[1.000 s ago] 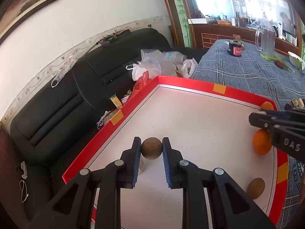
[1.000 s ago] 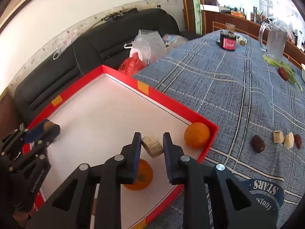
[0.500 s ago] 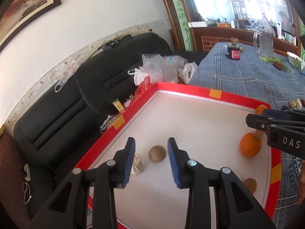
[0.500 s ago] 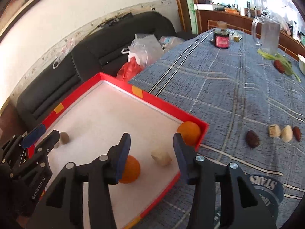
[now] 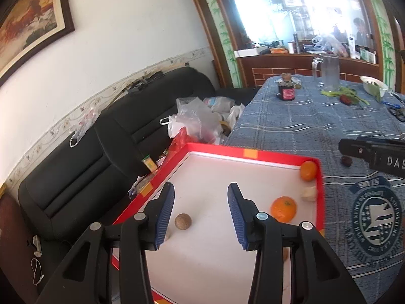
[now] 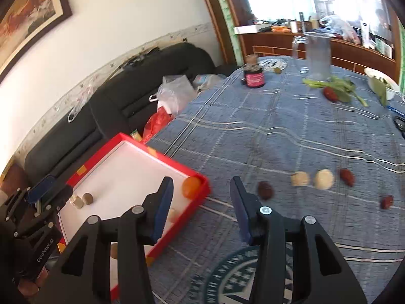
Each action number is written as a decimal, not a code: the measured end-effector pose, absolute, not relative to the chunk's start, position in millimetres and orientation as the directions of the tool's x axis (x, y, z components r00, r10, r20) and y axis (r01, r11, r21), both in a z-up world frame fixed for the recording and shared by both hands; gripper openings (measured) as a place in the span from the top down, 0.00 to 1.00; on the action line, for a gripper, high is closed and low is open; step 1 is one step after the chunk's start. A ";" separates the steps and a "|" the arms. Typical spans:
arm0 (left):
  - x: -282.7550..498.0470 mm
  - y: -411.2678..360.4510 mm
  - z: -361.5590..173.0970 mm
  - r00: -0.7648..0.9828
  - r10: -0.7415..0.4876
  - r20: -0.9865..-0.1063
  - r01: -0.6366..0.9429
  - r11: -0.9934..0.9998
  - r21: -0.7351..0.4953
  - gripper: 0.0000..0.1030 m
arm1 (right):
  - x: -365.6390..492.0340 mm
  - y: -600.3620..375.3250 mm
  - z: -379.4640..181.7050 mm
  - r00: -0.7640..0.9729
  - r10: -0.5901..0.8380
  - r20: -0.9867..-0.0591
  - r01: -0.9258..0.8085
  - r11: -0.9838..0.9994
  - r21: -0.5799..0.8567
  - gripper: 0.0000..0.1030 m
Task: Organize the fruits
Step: 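Grasp an orange with the right gripper while the left gripper grasps a red date, then carry the orange and date into the red box and open both grippers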
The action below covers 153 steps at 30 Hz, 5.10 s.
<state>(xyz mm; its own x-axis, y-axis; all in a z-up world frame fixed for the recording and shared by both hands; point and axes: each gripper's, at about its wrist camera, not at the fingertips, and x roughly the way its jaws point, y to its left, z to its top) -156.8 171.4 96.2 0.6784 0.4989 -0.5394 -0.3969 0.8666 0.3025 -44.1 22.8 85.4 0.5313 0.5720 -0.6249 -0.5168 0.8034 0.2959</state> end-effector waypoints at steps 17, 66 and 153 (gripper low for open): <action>-134.2 96.6 106.4 0.722 0.465 -0.512 -0.296 0.877 0.379 0.54 | -16.1 -104.9 101.3 0.661 0.449 -0.601 -0.373 0.892 0.256 0.53; -21.5 -60.7 47.9 0.661 0.004 -0.751 0.210 0.959 0.190 0.52 | 49.5 -290.3 55.7 0.596 0.213 -0.775 0.082 0.943 0.322 0.53; -170.4 222.7 53.0 0.643 0.385 -0.662 -0.379 0.911 0.162 0.79 | -88.2 103.0 65.0 0.438 0.588 -0.681 -0.666 0.720 0.193 0.67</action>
